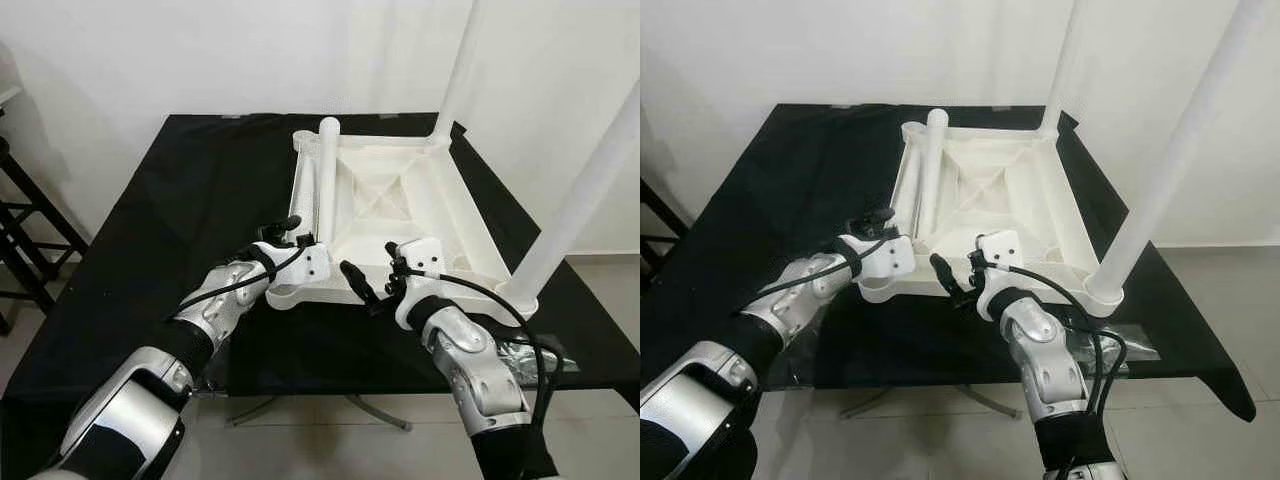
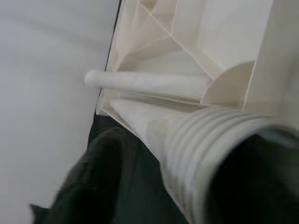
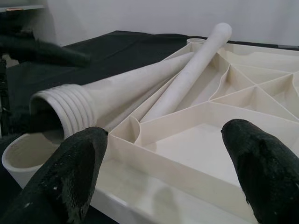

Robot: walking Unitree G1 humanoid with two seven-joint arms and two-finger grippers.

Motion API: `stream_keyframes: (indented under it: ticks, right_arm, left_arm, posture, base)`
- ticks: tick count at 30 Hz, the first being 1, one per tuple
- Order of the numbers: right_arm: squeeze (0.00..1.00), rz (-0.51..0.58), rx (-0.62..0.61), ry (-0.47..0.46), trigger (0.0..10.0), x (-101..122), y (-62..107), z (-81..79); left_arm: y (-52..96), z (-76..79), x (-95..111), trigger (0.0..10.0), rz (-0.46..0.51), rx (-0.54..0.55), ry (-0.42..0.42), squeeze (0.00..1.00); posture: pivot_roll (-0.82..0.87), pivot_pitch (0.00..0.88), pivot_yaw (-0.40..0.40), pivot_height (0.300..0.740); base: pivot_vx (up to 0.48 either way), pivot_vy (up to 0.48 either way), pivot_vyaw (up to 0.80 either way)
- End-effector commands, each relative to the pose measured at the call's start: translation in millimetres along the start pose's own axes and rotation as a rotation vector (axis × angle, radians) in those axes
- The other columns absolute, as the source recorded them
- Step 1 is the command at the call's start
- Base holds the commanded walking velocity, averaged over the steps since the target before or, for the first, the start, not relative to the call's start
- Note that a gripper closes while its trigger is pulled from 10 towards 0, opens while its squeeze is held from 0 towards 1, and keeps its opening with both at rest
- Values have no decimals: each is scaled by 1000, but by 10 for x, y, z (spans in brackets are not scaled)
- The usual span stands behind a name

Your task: Building children table

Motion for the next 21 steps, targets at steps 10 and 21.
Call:
stream_keyframes:
  ticks: [10,21]
  right_arm:
    - [0,-1,-1,-3,10000,13,12,3]
    - [0,1,-2,1,10000,16,16,5]
  left_arm:
    - [-39,-91,-40,0,-43,37,21,0]
    - [-33,-224,-29,0,-33,108,136,0]
  posture:
    - [-75,52,-5,740]
    - [-77,49,-5,740]
  base:
    - [0,0,0]
    - [0,0,0]
Point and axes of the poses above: a point about 5 cm out from each wrist's last joint towards the gripper, its own y axis pointing back from the gripper into the wrist, its own x axis along the axis of the wrist's last joint, z = x × y, the point moved 2 cm from there along -y, pointing out of the wrist towards the gripper, and after that the axes turned 3 degrees about -y, right-handed, at the moved point
